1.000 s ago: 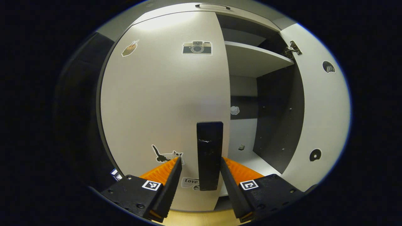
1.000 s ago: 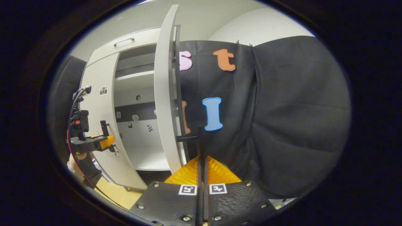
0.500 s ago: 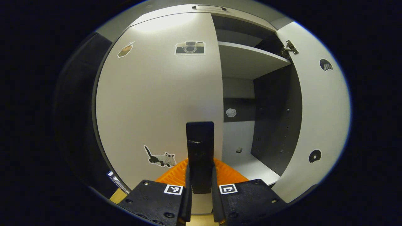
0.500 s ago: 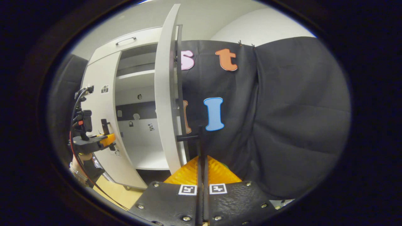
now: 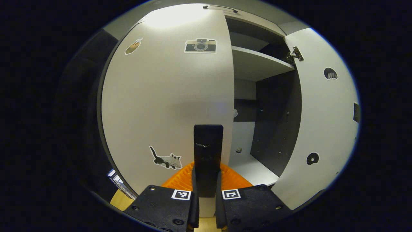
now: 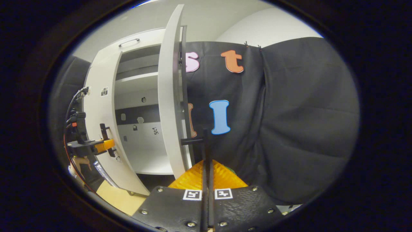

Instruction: Open the right door of the double-door shoe cabinet with the right hand, and open the left door with the left hand.

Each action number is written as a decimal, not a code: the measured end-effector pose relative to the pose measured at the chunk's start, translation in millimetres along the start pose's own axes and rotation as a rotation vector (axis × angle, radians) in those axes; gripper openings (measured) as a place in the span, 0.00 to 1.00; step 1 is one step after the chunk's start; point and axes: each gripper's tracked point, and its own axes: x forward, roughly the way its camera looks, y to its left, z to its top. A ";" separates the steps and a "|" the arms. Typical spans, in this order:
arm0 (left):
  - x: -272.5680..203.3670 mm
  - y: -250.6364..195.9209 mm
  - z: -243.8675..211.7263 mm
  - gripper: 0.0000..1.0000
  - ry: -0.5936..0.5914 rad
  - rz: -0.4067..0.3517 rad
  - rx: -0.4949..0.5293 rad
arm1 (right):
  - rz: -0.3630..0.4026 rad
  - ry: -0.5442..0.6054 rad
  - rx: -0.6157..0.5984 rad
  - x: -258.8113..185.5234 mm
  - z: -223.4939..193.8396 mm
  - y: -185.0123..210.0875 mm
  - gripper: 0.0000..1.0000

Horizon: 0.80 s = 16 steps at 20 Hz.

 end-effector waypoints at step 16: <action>-19.8 11.6 -6.3 0.19 0.049 -0.024 0.013 | -0.008 -0.026 -0.001 3.6 0.7 0.1 0.00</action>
